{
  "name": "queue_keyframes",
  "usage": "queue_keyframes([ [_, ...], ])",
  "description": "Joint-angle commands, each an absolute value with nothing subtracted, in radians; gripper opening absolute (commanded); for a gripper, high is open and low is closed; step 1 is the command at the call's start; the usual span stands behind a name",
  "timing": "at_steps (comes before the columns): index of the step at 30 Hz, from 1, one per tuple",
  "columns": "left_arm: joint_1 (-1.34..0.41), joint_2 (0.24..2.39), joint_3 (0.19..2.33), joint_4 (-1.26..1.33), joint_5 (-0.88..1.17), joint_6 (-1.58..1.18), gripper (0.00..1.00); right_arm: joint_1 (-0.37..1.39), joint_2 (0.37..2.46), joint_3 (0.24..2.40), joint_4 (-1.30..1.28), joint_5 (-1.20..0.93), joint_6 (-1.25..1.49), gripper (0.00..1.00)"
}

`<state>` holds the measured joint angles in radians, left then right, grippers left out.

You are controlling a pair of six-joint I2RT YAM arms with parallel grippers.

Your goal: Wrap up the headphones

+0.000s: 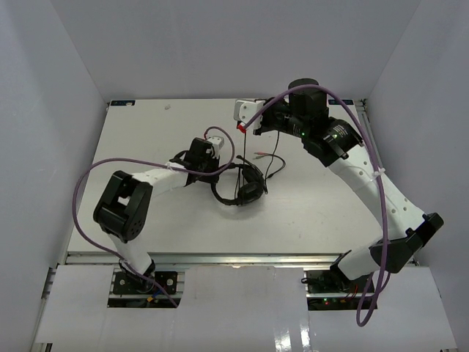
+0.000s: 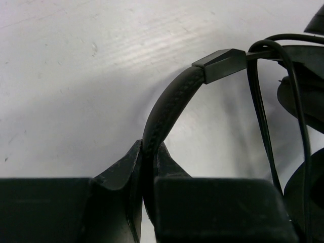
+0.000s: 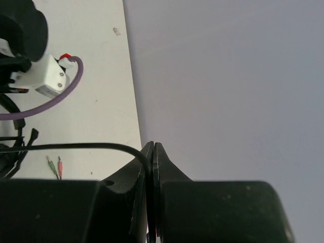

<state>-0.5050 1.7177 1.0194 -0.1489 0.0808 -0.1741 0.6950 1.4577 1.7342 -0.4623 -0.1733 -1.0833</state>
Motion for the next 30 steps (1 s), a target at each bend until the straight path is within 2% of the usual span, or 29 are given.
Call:
queue_keyframes([
  [1, -0.550, 1.496, 0.952, -0.092, 0.135, -0.107, 0.00, 0.642, 1.470, 1.717, -0.316, -0.224, -1.059, 0.08],
  [12, -0.678, 1.254, 0.958, -0.210, 0.137, -0.075, 0.00, 0.573, 1.570, 1.714, -0.248, -0.281, -0.995, 0.08],
  [18, -0.710, 1.154, 0.986, -0.266, 0.108, -0.084, 0.00, 0.459, 1.642, 1.762, -0.233, -0.321, -0.867, 0.08],
  [30, -0.715, 1.080, 1.083, -0.318, 0.100, -0.101, 0.00, 0.330, 1.677, 1.677, -0.232, -0.376, -0.765, 0.08],
])
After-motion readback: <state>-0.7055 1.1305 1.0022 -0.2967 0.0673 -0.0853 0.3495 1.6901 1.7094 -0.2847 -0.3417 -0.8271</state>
